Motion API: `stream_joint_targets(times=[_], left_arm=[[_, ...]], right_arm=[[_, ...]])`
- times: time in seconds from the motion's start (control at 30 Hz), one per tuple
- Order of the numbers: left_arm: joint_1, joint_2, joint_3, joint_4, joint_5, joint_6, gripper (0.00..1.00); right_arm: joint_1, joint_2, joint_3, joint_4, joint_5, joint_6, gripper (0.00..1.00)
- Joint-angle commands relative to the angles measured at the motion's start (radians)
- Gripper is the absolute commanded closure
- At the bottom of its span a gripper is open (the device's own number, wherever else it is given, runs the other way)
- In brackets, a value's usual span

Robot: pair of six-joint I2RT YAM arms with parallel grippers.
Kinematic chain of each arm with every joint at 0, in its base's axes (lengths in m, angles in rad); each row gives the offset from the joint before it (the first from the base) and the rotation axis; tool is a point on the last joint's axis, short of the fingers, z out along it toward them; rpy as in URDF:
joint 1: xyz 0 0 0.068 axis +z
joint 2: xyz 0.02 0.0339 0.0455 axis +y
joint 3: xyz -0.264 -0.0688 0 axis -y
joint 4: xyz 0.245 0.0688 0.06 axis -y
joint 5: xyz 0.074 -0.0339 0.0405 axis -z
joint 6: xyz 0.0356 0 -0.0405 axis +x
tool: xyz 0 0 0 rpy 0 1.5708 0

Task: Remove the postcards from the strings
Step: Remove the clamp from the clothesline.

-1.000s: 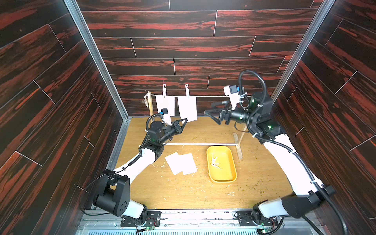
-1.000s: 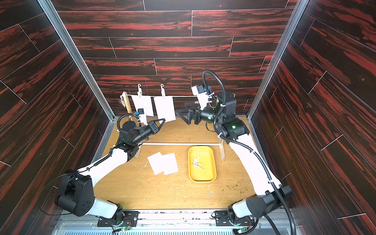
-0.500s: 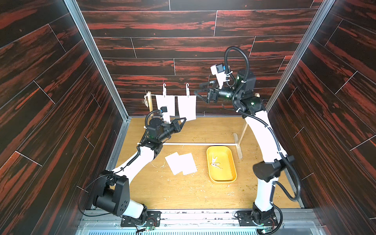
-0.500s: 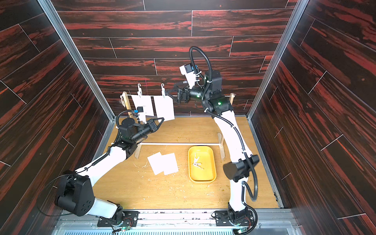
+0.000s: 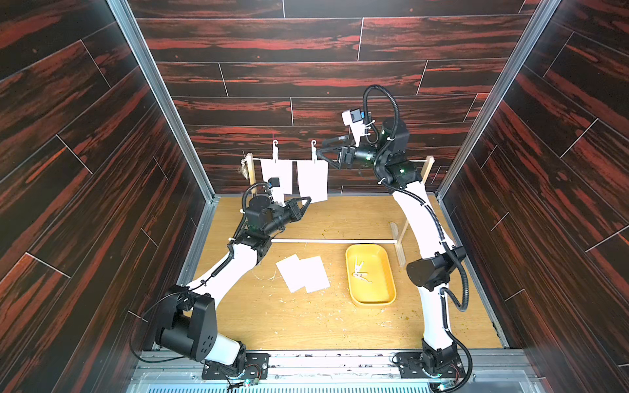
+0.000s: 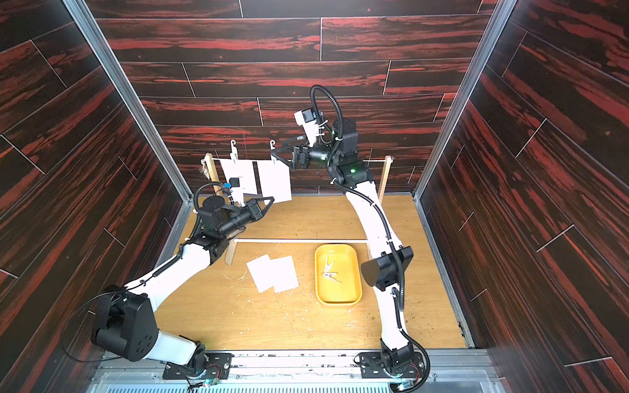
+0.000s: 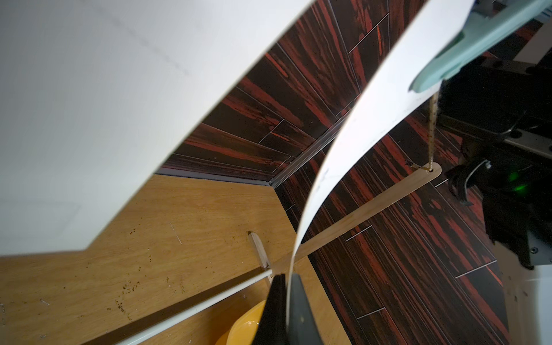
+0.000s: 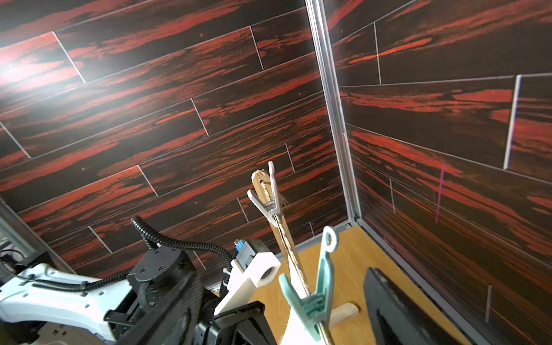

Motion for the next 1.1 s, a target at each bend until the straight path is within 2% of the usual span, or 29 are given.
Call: stream_joint_targets(times=[0.0, 0.53, 0.73, 0.97, 1.07], left_arm=[[0.006, -0.039, 0.031, -0.011, 0.016, 0.009, 1.0], [0.009, -0.039, 0.031, -0.014, 0.022, 0.007, 1.0], [0.009, -0.04, 0.031, -0.011, 0.025, 0.005, 1.0], [0.009, -0.039, 0.029, -0.01, 0.026, 0.003, 1.0], [0.01, -0.038, 0.029, -0.007, 0.031, 0.002, 1.0]], right_arm=[[0.001, 0.067, 0.038, 0.07, -0.051, 0.054, 0.15], [0.016, 0.106, 0.05, 0.081, -0.125, 0.06, 0.32], [0.028, 0.108, 0.05, 0.039, -0.128, 0.021, 0.39], [0.035, 0.107, 0.049, 0.011, -0.116, -0.009, 0.4], [0.034, 0.109, 0.049, 0.003, -0.101, -0.019, 0.37]])
